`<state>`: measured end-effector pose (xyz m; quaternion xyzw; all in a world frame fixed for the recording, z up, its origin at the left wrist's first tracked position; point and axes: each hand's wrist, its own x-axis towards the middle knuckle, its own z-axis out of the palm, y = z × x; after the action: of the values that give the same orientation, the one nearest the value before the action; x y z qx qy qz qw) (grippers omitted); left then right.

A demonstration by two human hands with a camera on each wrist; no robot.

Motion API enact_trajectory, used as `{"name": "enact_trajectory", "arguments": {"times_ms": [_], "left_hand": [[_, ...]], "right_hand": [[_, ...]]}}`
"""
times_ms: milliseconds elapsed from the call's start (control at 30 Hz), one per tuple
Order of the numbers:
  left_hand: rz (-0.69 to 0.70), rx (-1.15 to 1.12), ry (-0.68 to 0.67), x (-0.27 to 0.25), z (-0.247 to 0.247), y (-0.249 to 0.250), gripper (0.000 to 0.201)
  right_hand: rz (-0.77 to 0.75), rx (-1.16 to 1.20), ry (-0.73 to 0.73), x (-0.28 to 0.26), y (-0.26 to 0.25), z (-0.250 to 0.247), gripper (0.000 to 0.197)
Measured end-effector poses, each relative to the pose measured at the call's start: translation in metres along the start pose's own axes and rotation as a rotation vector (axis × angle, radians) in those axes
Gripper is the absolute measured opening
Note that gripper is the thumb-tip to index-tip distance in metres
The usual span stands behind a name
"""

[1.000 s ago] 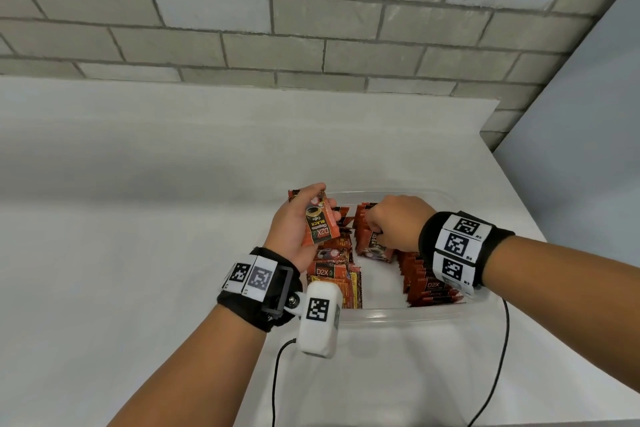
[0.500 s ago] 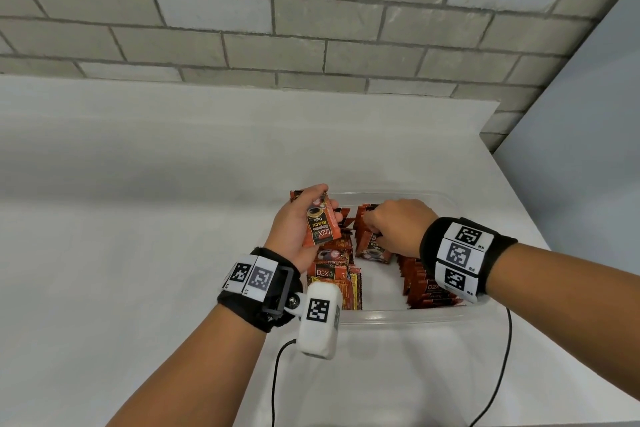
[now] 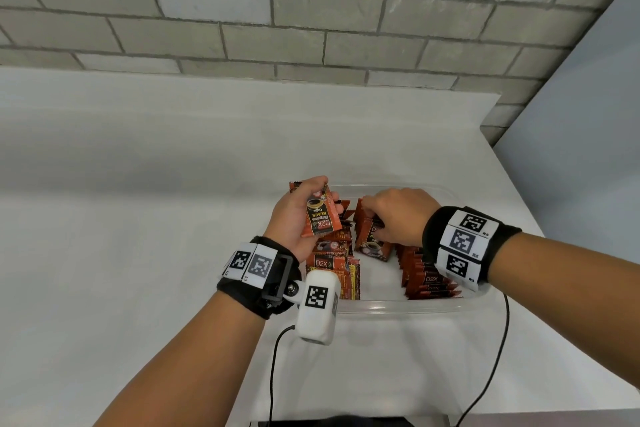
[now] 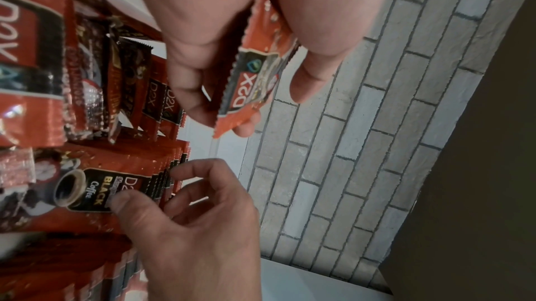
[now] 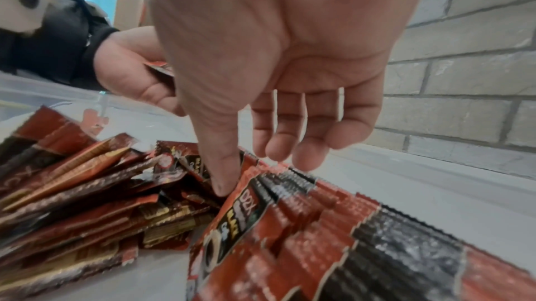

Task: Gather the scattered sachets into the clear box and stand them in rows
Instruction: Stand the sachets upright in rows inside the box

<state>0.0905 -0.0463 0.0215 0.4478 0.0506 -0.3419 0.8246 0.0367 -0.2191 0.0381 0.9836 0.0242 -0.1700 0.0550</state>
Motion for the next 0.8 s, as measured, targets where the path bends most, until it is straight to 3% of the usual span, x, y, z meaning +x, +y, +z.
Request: {"name": "enact_trajectory", "arguments": {"times_ms": [167,333,500,600,800], "left_hand": [[-0.015,-0.016,-0.013,0.0,-0.002,-0.001,0.022],[0.018,0.092,-0.05,-0.001,0.01,0.0,0.022],[0.021,0.217,-0.165,-0.003,0.031,-0.003,0.02],[0.019,0.264,-0.234,-0.005,0.042,-0.009,0.029],[-0.025,0.265,-0.19,-0.008,0.046,-0.009,0.056]], "right_hand": [[0.115,0.185,0.067,-0.014,0.018,-0.016,0.023],[0.231,0.771,0.293,-0.046,0.034,-0.036,0.011],[0.157,1.094,0.219,-0.066,0.008,-0.024,0.024],[0.117,1.286,0.277,-0.065,0.001,-0.017,0.032],[0.16,1.428,0.4,-0.064,0.01,-0.016,0.021]]}}
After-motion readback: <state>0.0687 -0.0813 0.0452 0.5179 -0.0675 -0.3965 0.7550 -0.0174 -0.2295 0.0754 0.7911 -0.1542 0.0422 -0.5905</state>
